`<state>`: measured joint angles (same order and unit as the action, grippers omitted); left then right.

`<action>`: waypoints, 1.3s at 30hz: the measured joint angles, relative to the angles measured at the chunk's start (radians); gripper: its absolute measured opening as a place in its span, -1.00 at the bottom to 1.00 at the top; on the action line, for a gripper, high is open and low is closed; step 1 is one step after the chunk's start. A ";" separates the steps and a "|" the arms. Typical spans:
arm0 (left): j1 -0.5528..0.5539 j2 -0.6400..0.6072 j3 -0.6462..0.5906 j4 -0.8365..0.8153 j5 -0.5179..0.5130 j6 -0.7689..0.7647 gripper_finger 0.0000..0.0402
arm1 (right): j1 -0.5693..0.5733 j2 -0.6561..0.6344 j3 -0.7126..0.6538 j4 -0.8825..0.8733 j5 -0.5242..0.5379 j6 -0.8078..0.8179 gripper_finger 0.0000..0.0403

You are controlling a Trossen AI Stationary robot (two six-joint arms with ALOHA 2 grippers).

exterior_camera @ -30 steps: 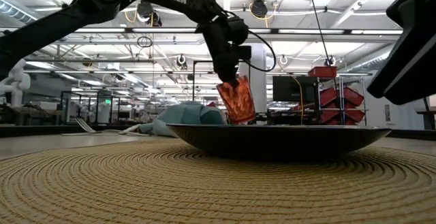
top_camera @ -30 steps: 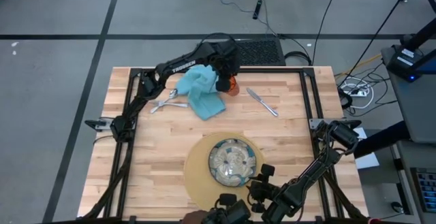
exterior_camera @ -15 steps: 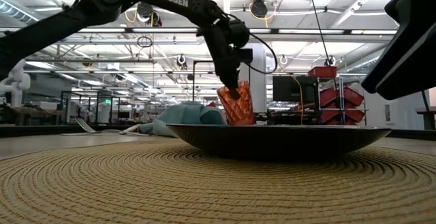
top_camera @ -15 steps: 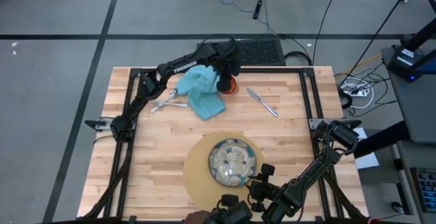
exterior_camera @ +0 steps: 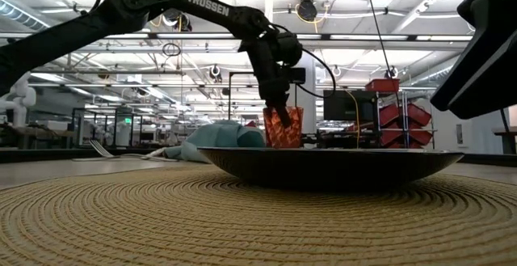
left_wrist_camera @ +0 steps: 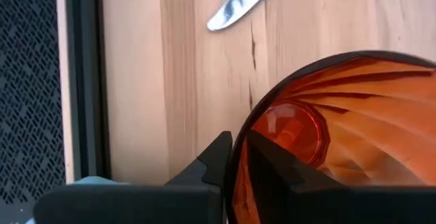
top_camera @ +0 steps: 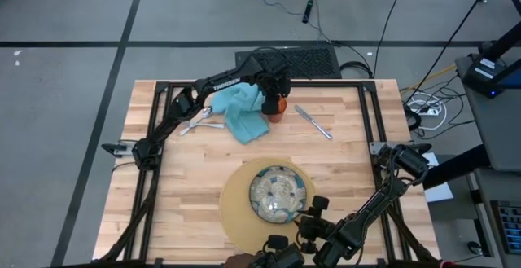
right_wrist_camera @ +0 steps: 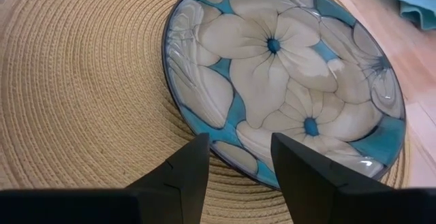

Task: Set table place
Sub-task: Move the brown cup to the top center of the table

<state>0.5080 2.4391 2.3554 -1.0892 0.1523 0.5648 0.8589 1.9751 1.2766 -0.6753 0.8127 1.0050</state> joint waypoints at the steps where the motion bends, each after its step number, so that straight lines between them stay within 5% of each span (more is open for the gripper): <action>1: 0.000 -0.002 0.000 0.001 0.000 0.000 -0.85 | 0.000 0.000 0.000 -0.004 0.000 0.000 -0.26; 8: -0.014 -0.002 0.000 0.001 0.000 0.000 -0.81 | 0.000 0.000 0.000 -0.004 0.000 0.002 -0.26; 19: -0.030 -0.019 0.000 -0.015 -0.092 -0.001 -0.31 | -0.001 0.000 0.000 -0.005 -0.001 0.002 -0.26; 28: -0.031 -0.122 0.001 -0.003 -0.101 -0.009 -0.28 | -0.007 0.000 0.000 -0.012 -0.001 0.004 -0.26; 35: -0.047 -0.229 -0.001 -0.228 -0.093 -0.052 -0.28 | -0.011 0.000 0.000 -0.063 -0.001 0.034 -0.26; 39: -0.069 -0.310 -0.051 -0.322 0.015 -0.124 -0.28 | -0.016 -0.001 0.000 -0.121 -0.006 0.059 -0.26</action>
<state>0.4391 2.1287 2.3047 -1.4108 0.1672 0.4406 0.8426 1.9737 1.2762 -0.7965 0.8067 1.0643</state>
